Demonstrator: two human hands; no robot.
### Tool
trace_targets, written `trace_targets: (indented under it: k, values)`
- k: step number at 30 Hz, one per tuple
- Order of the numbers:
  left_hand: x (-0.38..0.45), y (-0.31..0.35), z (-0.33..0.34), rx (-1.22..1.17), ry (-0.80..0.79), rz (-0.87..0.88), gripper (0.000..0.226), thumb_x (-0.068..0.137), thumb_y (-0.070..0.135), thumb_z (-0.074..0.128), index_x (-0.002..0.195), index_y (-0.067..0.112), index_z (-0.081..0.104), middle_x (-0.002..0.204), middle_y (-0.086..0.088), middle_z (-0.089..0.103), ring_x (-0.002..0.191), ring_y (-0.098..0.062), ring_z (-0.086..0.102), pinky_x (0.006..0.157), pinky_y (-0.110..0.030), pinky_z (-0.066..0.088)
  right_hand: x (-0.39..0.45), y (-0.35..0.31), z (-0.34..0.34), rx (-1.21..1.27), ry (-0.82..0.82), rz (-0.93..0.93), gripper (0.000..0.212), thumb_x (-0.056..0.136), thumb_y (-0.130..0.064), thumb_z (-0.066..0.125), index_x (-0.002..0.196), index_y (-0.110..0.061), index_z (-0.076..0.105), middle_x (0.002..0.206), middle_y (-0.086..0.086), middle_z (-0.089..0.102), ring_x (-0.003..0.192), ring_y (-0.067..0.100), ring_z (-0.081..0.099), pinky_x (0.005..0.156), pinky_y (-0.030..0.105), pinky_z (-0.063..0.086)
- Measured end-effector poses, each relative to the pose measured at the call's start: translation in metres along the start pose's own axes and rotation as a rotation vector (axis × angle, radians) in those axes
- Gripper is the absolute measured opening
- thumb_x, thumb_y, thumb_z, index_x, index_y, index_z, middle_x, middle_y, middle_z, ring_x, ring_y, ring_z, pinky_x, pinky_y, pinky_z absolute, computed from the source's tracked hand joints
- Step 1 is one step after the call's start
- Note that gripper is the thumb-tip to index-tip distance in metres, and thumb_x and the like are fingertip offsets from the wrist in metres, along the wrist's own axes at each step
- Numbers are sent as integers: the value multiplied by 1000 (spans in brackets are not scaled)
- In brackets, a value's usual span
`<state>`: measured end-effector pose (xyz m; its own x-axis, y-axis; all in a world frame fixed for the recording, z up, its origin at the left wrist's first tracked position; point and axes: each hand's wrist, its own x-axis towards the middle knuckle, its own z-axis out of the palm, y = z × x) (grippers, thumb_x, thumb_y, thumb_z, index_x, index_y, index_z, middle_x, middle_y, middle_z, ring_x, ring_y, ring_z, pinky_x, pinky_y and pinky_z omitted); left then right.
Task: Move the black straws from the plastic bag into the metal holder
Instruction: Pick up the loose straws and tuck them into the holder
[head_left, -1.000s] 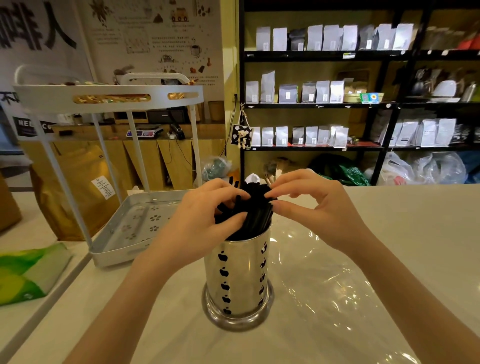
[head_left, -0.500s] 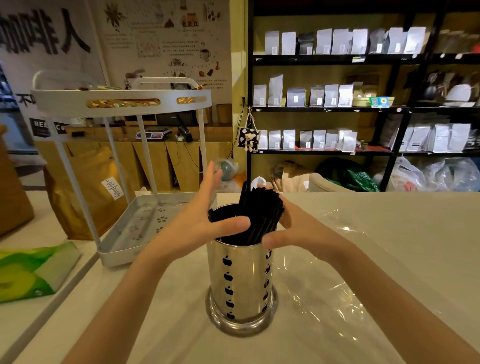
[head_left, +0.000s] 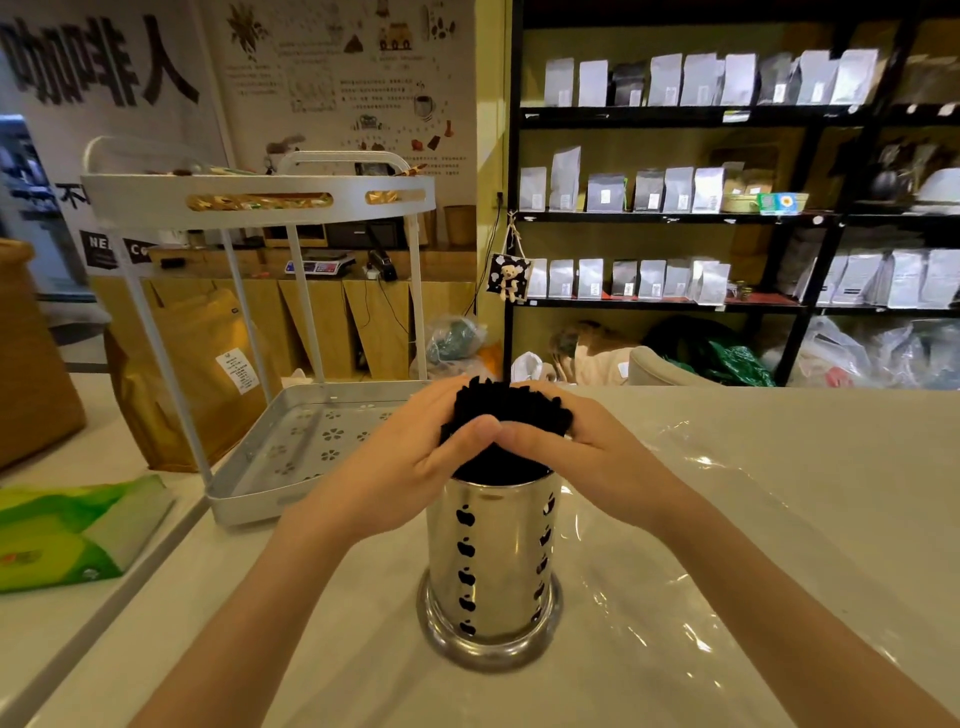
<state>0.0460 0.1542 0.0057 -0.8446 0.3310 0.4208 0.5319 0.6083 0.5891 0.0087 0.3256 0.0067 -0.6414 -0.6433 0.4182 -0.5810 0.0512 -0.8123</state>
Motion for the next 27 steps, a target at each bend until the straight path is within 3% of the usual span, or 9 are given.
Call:
trace_targets:
  k: [4, 9, 12, 15, 17, 19, 22, 24, 27]
  values:
    - [-1, 6, 3, -129, 91, -65, 63, 64, 84, 23, 102, 42, 50, 101, 12, 62, 95, 0, 58, 79, -17, 50, 2, -8, 5, -49, 49, -60, 18, 85, -38, 53, 99, -29, 60, 84, -18, 66, 84, 0, 64, 72, 13, 51]
    - [0, 11, 4, -194, 158, -76, 65, 61, 85, 24, 96, 39, 52, 95, 11, 64, 90, 0, 60, 75, -20, 53, 2, -16, 1, -34, 32, -27, 18, 87, -34, 52, 103, -26, 58, 94, -5, 65, 88, 2, 63, 74, 15, 52]
    - [-1, 7, 2, -126, 70, -133, 68, 58, 87, 21, 93, 38, 53, 92, 12, 63, 86, 1, 59, 74, -19, 51, 1, -10, 3, -67, -4, 34, 8, 86, -34, 55, 92, -31, 59, 81, -14, 65, 80, -1, 64, 71, 14, 51]
    - [-2, 8, -4, -57, -64, -144, 44, 70, 73, 25, 93, 44, 49, 93, 18, 59, 90, 6, 54, 74, -8, 44, 0, -4, 6, -104, -55, 62, 17, 84, -30, 63, 92, -44, 57, 82, -22, 66, 85, -1, 63, 76, 19, 52]
    - [-3, 11, -9, -41, -160, -149, 24, 73, 59, 34, 92, 48, 44, 95, 21, 56, 92, 11, 51, 74, -3, 40, -1, -3, 7, -126, -60, 74, 22, 80, -29, 69, 96, -40, 59, 86, -18, 66, 86, 2, 63, 77, 25, 53]
    - [-5, 13, -14, -63, -201, -147, 21, 74, 57, 44, 92, 48, 44, 96, 20, 56, 91, 12, 51, 74, -3, 41, -2, -6, 6, -145, -52, 71, 25, 75, -33, 71, 98, -34, 61, 87, -13, 66, 86, 4, 62, 78, 28, 54]
    - [-7, 14, -21, -69, -196, -108, 37, 67, 59, 58, 100, 49, 44, 106, 17, 58, 101, 11, 48, 80, -3, 41, -5, -15, 5, -174, -57, 22, 28, 71, -32, 71, 98, -29, 62, 91, -13, 64, 88, 0, 58, 74, 17, 50]
    - [-10, 16, -25, -87, -185, -87, 58, 56, 62, 64, 108, 53, 38, 114, 29, 51, 107, 18, 43, 82, 0, 38, -8, -20, 3, -210, -60, -14, 37, 72, -27, 73, 106, -22, 61, 99, -9, 63, 94, 1, 56, 79, 19, 48]
    - [-12, 20, -26, -50, -91, -92, 81, 47, 79, 56, 119, 61, 22, 124, 43, 37, 114, 27, 31, 91, -4, 33, -14, -23, -2, -208, -76, -3, 47, 72, -22, 77, 109, -40, 54, 107, -21, 58, 101, -12, 50, 82, 5, 43]
